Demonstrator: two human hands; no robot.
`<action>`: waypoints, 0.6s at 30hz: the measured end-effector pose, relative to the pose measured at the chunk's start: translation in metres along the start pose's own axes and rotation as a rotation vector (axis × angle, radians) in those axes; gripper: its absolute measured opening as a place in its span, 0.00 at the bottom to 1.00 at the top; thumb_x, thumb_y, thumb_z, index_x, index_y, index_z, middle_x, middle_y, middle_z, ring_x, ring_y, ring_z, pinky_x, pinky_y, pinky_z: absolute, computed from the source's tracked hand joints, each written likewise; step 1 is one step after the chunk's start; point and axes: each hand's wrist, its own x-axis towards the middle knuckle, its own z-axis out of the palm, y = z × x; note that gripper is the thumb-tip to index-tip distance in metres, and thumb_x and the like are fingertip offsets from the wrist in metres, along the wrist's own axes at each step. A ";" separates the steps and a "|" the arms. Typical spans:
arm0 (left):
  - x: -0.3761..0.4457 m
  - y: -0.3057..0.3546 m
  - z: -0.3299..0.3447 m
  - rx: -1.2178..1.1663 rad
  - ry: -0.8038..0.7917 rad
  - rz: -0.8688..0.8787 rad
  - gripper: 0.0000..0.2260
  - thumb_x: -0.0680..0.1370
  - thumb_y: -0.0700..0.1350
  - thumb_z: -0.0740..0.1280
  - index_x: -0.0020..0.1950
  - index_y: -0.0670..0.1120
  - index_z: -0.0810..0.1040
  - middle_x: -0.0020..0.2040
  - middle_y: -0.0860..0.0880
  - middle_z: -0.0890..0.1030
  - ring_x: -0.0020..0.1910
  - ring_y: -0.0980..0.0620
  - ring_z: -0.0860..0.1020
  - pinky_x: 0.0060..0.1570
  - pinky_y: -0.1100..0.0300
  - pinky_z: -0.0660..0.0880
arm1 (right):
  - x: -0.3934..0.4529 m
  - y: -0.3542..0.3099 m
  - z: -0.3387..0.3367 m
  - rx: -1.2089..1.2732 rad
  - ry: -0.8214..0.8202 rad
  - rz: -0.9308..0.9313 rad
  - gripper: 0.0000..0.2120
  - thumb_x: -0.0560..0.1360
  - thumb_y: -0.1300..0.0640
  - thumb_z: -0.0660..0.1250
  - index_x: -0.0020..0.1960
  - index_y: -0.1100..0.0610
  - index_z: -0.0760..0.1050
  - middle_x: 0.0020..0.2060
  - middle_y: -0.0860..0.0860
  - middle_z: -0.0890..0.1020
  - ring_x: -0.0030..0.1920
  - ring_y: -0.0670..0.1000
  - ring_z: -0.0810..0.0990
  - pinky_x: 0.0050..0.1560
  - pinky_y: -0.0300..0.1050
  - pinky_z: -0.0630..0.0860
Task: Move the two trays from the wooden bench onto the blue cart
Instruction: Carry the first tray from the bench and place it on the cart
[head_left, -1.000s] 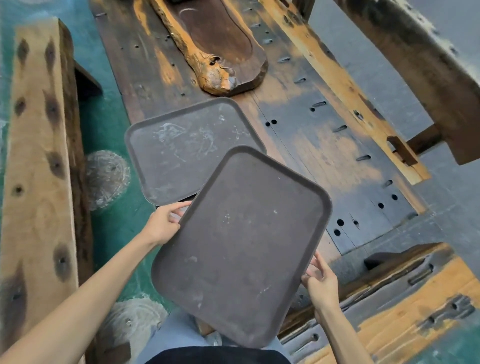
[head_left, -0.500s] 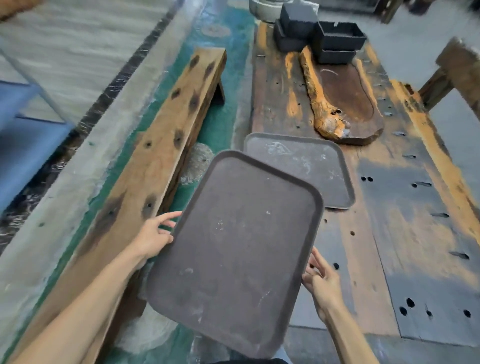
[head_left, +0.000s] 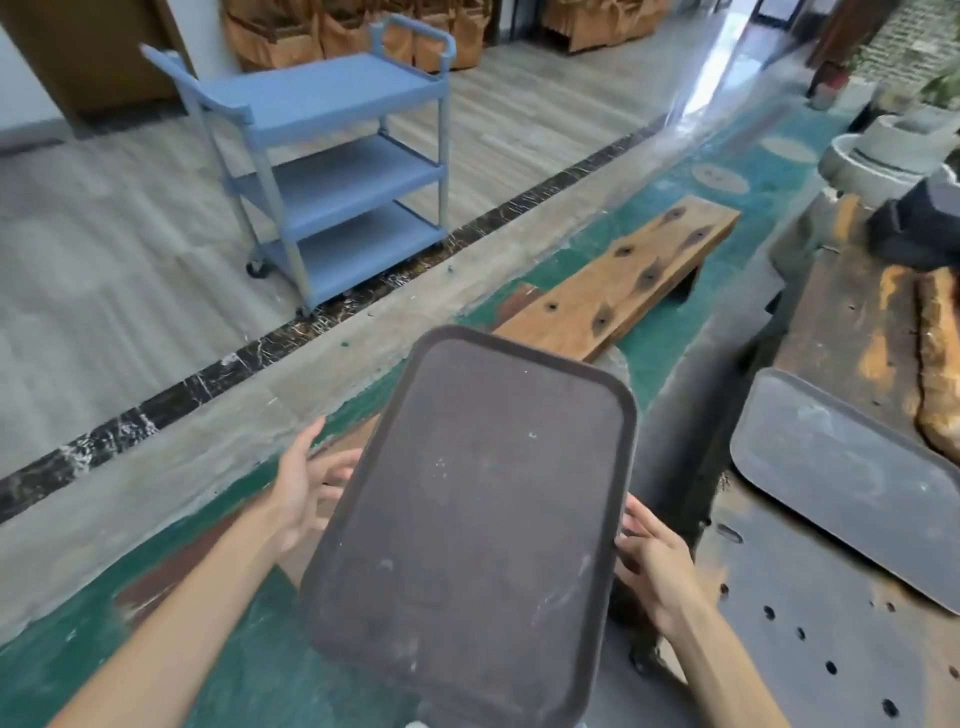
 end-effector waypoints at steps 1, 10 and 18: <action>-0.006 -0.003 -0.020 -0.023 0.018 0.000 0.40 0.71 0.75 0.50 0.59 0.46 0.83 0.52 0.43 0.74 0.49 0.44 0.72 0.48 0.49 0.67 | 0.000 -0.004 0.019 -0.009 -0.068 0.032 0.24 0.77 0.66 0.58 0.63 0.44 0.80 0.51 0.46 0.86 0.51 0.47 0.85 0.52 0.48 0.80; -0.039 -0.041 -0.162 -0.262 0.222 -0.027 0.40 0.69 0.76 0.50 0.53 0.42 0.80 0.47 0.43 0.76 0.48 0.46 0.72 0.53 0.40 0.63 | 0.039 -0.020 0.178 0.016 -0.232 0.296 0.26 0.80 0.36 0.51 0.59 0.50 0.81 0.41 0.50 0.76 0.41 0.50 0.75 0.44 0.48 0.69; -0.016 -0.024 -0.280 -0.337 0.362 -0.080 0.39 0.72 0.75 0.49 0.62 0.46 0.79 0.41 0.45 0.73 0.39 0.46 0.71 0.60 0.40 0.61 | 0.085 0.000 0.347 -0.171 -0.303 0.383 0.21 0.83 0.40 0.49 0.56 0.49 0.77 0.42 0.48 0.79 0.40 0.48 0.74 0.40 0.45 0.65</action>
